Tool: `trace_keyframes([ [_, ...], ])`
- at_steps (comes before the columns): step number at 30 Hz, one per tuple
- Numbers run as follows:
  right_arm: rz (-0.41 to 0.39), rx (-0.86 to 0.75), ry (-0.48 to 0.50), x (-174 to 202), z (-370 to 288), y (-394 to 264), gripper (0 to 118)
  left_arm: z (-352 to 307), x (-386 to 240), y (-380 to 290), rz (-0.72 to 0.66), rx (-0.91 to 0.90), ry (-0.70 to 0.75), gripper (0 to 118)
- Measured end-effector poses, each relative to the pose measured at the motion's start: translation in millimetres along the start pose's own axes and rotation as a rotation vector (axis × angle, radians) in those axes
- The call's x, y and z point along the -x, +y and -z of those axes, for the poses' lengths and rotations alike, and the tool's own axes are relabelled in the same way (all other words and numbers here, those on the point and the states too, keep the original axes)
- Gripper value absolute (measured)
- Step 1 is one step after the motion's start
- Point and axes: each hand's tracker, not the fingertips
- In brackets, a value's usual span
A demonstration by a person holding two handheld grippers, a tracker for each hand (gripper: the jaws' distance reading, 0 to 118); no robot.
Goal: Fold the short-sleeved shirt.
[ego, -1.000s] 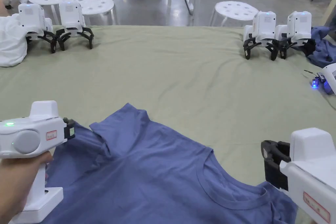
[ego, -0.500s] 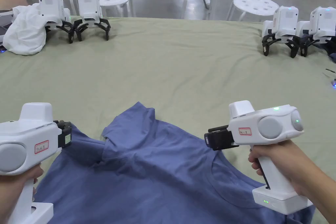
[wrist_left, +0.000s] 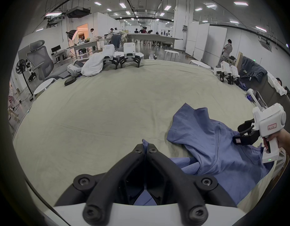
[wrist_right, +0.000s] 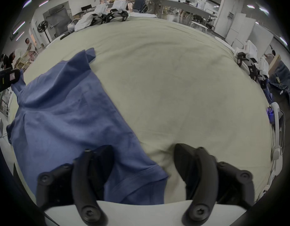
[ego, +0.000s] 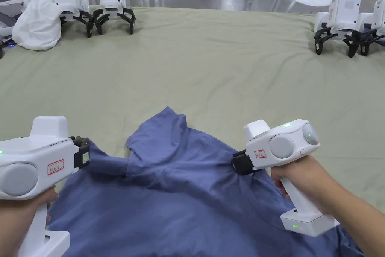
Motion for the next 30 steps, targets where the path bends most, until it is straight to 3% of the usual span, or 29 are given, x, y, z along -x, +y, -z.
trace_keyframes([
  [1,-0.043,-0.013,0.016,3,-5,2,6,1,2,-1,-0.006,-0.001,0.001,0],
  [4,-0.188,0.002,-0.037,14,-6,2,6,-1,1,-4,-0.013,0.005,0.001,0],
  [5,-0.197,-0.010,-0.048,15,-9,2,6,-4,1,-4,-0.014,0.001,0.003,0],
  [9,-0.055,-0.101,-0.026,1,-46,2,6,-17,6,-1,-0.022,-0.010,0.002,0],
  [18,-0.048,-0.300,-0.089,-30,-165,-22,6,-63,21,16,-0.064,-0.120,0.035,0],
  [30,0.167,-0.655,-0.267,-81,-356,-93,6,-173,82,55,-0.202,-0.366,0.174,0],
])
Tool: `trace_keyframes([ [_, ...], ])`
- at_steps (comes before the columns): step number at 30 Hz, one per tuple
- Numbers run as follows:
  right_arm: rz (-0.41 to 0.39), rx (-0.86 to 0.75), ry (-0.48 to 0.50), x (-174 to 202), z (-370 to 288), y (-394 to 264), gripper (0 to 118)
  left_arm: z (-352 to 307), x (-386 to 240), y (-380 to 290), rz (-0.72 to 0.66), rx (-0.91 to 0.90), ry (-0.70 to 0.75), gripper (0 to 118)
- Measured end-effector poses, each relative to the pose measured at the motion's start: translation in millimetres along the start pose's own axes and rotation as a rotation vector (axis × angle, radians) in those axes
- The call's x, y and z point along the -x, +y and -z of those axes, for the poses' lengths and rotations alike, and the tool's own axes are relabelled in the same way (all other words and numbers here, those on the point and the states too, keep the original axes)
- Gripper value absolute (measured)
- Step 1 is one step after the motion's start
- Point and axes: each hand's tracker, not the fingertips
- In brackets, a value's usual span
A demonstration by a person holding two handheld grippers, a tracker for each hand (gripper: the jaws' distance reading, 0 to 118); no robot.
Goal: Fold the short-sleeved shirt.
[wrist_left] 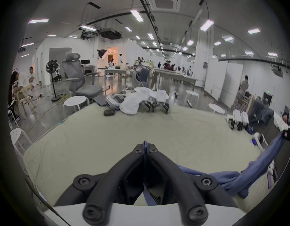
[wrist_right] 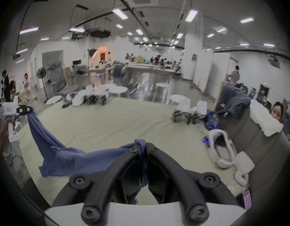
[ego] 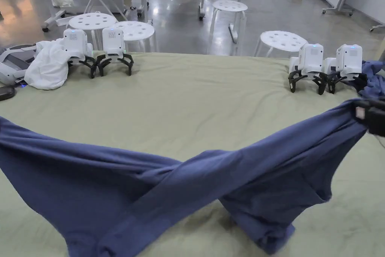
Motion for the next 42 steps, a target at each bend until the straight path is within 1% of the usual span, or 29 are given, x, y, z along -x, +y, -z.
trace_keyframes([
  [2,0.039,-0.038,-0.049,-18,-18,9,6,-11,9,13,-0.025,-0.039,0.018,0],
  [5,0.120,-0.086,-0.066,-41,-41,21,6,-27,12,33,-0.038,-0.086,0.028,0],
  [8,0.125,-0.131,-0.102,-49,-56,33,6,-32,18,53,-0.055,-0.125,0.011,0],
  [11,0.119,-0.170,-0.126,-50,-64,49,6,-30,17,74,-0.058,-0.146,-0.012,0],
  [12,0.127,-0.190,-0.142,-51,-64,55,6,-29,15,81,-0.060,-0.154,-0.019,0],
  [13,0.151,-0.214,-0.147,-64,-59,59,6,-26,12,89,-0.064,-0.156,-0.033,0],
  [17,0.205,-0.241,-0.177,-84,-43,83,6,-6,0,117,-0.074,-0.155,-0.074,0],
  [20,0.208,-0.228,-0.183,-94,-16,105,6,18,-17,140,-0.071,-0.132,-0.095,0],
  [23,0.165,-0.184,-0.212,-101,21,127,6,53,-32,163,-0.048,-0.088,-0.094,0],
  [25,0.154,-0.158,-0.231,-103,46,141,6,79,-46,175,0.009,-0.053,-0.071,0],
  [28,0.149,-0.155,-0.251,-109,85,157,6,111,-62,189,0.046,-0.040,-0.053,0],
  [32,0.149,-0.189,-0.288,-111,122,178,6,138,-72,211,0.007,-0.043,-0.050,0],
  [34,0.144,-0.241,-0.294,-108,133,187,6,147,-76,221,-0.011,-0.069,-0.032,0],
  [38,0.143,-0.297,-0.291,-97,151,185,6,152,-93,216,0.032,-0.118,0.005,0],
  [41,0.154,-0.280,-0.248,-89,170,160,6,159,-101,189,0.052,-0.094,0.003,0],
  [42,0.152,-0.252,-0.223,-85,177,146,6,164,-101,177,0.059,-0.067,-0.005,0],
])
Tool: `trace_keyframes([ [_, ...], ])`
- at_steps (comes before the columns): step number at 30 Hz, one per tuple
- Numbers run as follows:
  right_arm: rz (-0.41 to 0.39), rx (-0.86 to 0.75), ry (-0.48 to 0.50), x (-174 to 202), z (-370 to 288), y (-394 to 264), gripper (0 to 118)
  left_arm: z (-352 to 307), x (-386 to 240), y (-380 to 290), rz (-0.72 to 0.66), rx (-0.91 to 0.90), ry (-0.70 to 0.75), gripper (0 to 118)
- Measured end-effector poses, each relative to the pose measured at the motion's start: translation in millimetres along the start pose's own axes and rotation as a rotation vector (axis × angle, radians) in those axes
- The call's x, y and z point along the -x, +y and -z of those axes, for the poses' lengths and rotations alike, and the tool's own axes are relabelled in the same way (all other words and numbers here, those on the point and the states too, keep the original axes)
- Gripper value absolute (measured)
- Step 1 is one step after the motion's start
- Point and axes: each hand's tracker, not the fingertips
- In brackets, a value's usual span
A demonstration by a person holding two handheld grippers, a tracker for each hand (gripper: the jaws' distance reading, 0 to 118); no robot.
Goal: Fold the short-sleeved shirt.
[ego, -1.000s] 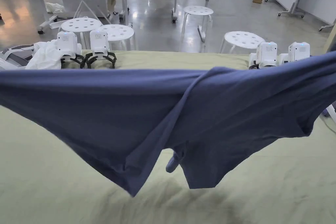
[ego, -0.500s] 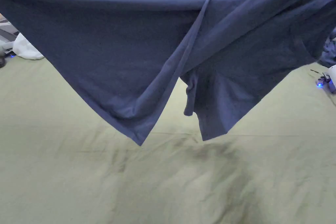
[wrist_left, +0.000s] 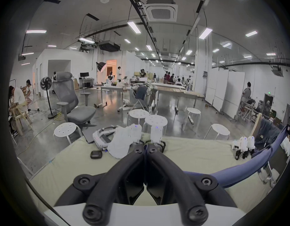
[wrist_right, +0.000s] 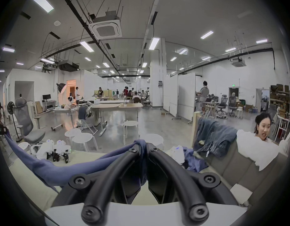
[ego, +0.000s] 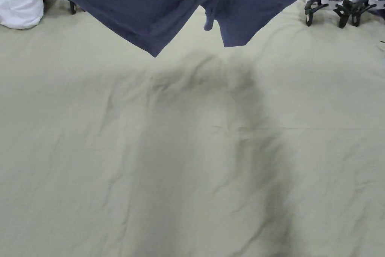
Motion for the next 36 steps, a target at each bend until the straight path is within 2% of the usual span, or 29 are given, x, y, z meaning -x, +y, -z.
trace_keyframes([
  [4,-0.059,0.133,0.057,12,6,-78,6,12,0,-67,0.005,0.115,0.000,0],
  [8,-0.079,0.278,0.119,25,-12,-162,6,3,3,-146,0.008,0.234,-0.007,0],
  [12,-0.142,0.409,0.199,32,-63,-243,6,-25,13,-219,0.047,0.350,-0.016,0],
  [15,-0.222,0.485,0.249,34,-116,-292,6,-52,23,-269,0.099,0.419,0.003,0],
  [17,-0.262,0.531,0.266,29,-146,-316,6,-54,48,-287,0.109,0.462,0.008,0],
  [20,-0.245,0.631,0.318,21,-183,-341,6,-72,68,-314,0.068,0.514,0.012,0],
  [23,-0.290,0.713,0.334,2,-198,-369,6,-82,94,-328,0.056,0.534,0.055,0],
  [25,-0.332,0.736,0.284,-5,-207,-379,6,-87,111,-335,0.018,0.546,0.071,0],
  [28,-0.252,0.782,0.261,-21,-213,-386,6,-96,128,-343,0.003,0.573,0.086,0],
  [36,-0.195,0.868,0.209,-34,-222,-380,6,-132,149,-359,-0.031,0.599,0.078,0],
])
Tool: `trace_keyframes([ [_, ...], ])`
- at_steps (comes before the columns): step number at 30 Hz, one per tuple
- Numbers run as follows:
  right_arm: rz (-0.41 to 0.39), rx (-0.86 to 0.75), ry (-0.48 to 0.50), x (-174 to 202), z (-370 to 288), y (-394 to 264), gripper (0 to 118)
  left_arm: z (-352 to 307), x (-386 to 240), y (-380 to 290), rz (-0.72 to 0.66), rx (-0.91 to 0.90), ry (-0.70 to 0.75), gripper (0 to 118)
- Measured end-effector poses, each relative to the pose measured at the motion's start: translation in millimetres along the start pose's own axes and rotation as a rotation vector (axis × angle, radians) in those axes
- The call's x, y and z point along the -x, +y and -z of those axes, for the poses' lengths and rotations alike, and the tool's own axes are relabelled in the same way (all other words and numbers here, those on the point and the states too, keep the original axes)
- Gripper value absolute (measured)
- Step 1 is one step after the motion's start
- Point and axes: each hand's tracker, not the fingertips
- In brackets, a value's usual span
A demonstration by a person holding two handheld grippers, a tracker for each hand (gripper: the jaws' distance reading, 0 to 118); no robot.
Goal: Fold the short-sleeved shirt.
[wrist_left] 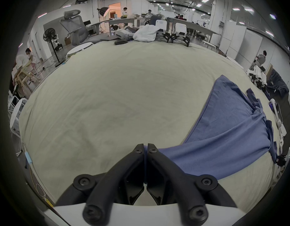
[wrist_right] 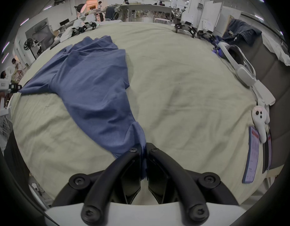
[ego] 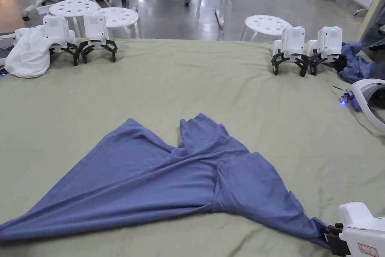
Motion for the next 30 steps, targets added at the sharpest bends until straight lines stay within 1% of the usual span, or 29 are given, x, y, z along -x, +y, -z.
trace_keyframes([
  [2,0.035,0.023,0.000,0,-3,-3,6,-7,-1,-11,0.003,0.011,-0.005,0],
  [8,0.092,0.055,0.000,5,-10,-19,6,-23,2,-34,0.044,0.026,-0.010,0],
  [11,0.173,0.057,0.012,5,-16,-27,7,-30,-1,-45,0.049,0.043,-0.017,0],
  [14,0.190,0.042,-0.003,9,-21,-28,10,-35,-9,-50,0.086,0.034,-0.025,2],
  [15,0.193,0.032,-0.017,11,-26,-27,22,-40,-13,-49,0.093,0.008,-0.014,15],
  [16,0.195,0.006,-0.051,14,-32,-25,37,-46,-17,-46,0.099,-0.032,0.010,30],
  [17,0.188,-0.037,-0.100,18,-40,-22,54,-52,-21,-43,0.105,-0.073,0.020,52],
  [18,0.175,-0.067,-0.149,20,-48,-19,73,-60,-25,-40,0.109,-0.112,0.038,84],
  [19,0.170,-0.113,-0.180,22,-58,-14,79,-70,-31,-35,0.107,-0.169,0.031,103],
  [20,0.181,-0.180,-0.187,24,-70,-8,82,-82,-37,-30,0.101,-0.229,0.017,114],
  [23,0.212,-0.356,-0.219,34,-111,12,84,-122,-60,-12,0.130,-0.427,-0.008,118],
  [24,0.211,-0.421,-0.225,40,-124,19,90,-135,-70,-7,0.144,-0.490,-0.011,117],
  [26,0.183,-0.562,-0.235,56,-153,32,101,-168,-91,1,0.177,-0.611,-0.033,118],
  [27,0.171,-0.613,-0.242,63,-165,38,105,-180,-101,4,0.185,-0.647,-0.041,117],
  [30,0.108,-0.741,-0.239,92,-196,49,104,-215,-123,9,0.184,-0.741,-0.088,117],
])
